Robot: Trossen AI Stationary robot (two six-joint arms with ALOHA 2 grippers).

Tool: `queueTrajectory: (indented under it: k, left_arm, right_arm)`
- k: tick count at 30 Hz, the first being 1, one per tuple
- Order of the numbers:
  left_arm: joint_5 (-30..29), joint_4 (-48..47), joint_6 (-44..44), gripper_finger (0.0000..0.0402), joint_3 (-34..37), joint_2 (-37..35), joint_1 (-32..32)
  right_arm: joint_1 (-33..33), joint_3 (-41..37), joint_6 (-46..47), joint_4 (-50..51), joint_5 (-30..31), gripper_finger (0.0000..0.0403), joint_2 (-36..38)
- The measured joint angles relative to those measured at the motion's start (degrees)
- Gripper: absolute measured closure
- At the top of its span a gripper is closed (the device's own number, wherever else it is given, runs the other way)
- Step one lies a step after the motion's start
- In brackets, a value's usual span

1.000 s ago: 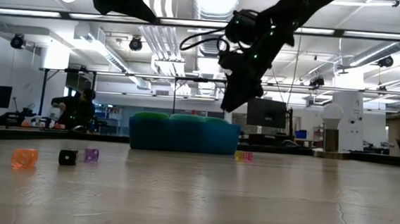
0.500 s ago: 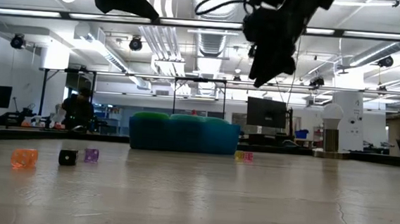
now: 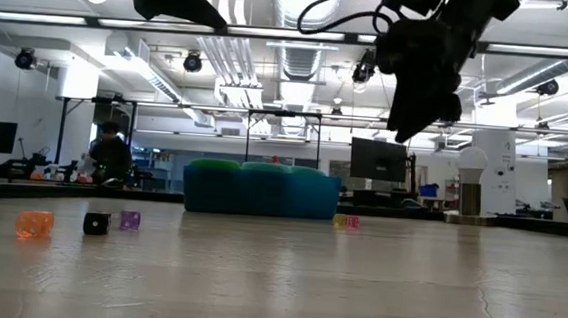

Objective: Pick & Place Dice
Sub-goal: Put the small red dice into the blue bin

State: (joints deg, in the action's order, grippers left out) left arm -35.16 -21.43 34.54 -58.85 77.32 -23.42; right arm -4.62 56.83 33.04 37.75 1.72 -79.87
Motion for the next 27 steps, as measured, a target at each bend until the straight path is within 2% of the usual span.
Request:
queueTrajectory:
  k: [9, 27]
  left_arm:
    - [0.00, -0.03, 0.00, 0.0023, 0.00, 0.00, 0.00]
    - [0.02, -0.27, 0.00, 0.0024, 0.02, 0.00, 0.00]
  right_arm:
    - [0.00, -3.15, 0.00, -3.29, -0.04, 0.0220, 1.27]
    - [0.00, -2.86, -0.70, -4.14, -0.15, 0.0220, 1.11]
